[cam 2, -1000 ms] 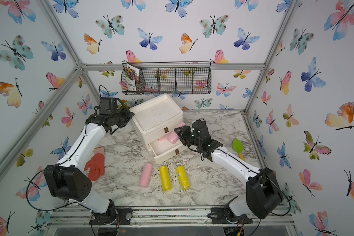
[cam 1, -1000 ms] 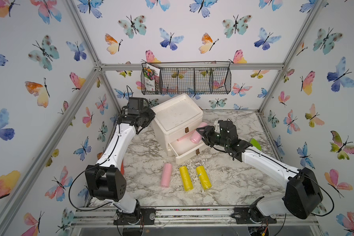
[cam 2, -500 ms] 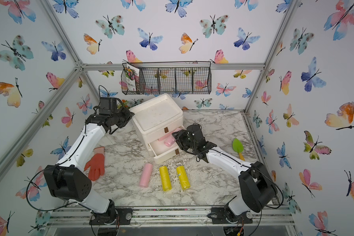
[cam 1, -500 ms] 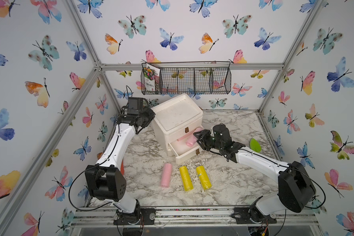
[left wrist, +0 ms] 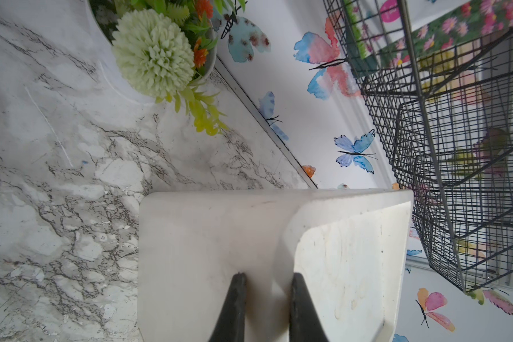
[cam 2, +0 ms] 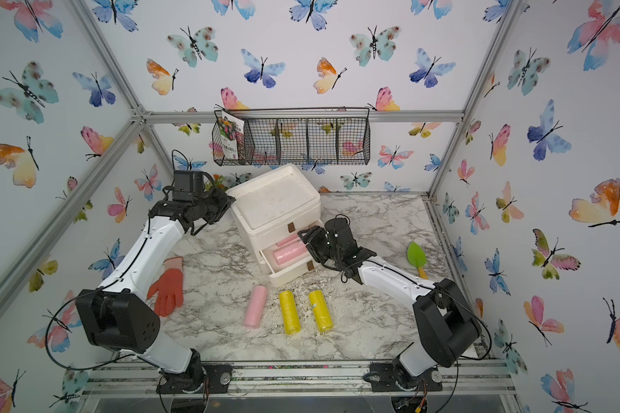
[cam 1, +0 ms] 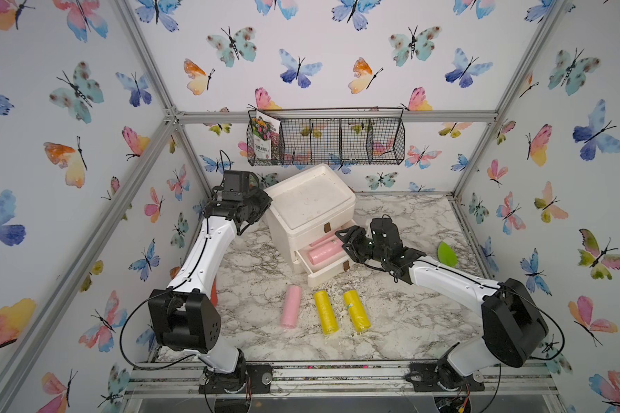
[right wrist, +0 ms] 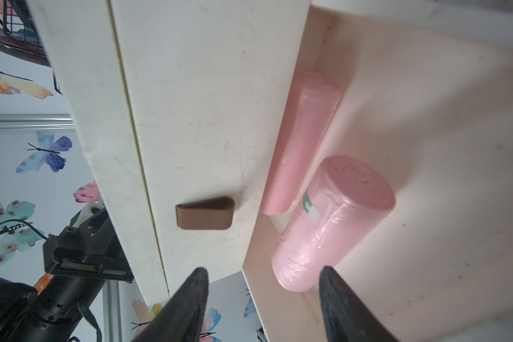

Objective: Sort the rolls of trash bags by color and place them into the drawer
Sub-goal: Place the roll of trash bags in the drawer, then pick up the roll of trash bags from the center of the board.

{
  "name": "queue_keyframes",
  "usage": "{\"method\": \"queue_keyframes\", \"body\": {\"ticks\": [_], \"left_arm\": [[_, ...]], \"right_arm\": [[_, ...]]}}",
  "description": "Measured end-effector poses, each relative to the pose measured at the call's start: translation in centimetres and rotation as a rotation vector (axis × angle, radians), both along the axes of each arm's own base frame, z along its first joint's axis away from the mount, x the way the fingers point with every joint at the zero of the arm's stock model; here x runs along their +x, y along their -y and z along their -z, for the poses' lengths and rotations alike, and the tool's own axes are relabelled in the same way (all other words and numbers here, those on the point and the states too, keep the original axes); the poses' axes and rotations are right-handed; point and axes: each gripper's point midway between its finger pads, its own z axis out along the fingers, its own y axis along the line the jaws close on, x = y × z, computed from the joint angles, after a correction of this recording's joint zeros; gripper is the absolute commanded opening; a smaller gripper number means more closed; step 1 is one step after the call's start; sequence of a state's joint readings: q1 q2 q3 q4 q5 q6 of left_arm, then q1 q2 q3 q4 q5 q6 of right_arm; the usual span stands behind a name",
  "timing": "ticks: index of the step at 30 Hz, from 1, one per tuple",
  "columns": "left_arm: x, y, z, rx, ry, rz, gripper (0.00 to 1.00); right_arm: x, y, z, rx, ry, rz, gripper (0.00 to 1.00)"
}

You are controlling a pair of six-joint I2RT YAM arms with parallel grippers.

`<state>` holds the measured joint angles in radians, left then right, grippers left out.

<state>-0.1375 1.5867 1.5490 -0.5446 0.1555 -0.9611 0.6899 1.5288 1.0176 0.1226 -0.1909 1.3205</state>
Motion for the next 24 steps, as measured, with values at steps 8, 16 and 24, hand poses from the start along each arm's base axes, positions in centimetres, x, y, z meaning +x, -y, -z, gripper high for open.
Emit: {"method": "queue_keyframes", "body": {"ticks": [8, 16, 24], "left_arm": [[0.0, 0.0, 0.0, -0.001, 0.001, -0.001, 0.0], [0.0, 0.0, -0.1, -0.002, 0.002, -0.001, 0.0], [-0.1, 0.0, -0.1, -0.002, 0.003, -0.001, 0.0]], "right_arm": [[-7.9, -6.6, -2.5, -0.204, 0.167, -0.284, 0.7], [-17.0, -10.8, 3.8, -0.421, 0.101, -0.442, 0.73], [-18.6, -12.9, 9.2, -0.57, 0.06, -0.481, 0.74]]}}
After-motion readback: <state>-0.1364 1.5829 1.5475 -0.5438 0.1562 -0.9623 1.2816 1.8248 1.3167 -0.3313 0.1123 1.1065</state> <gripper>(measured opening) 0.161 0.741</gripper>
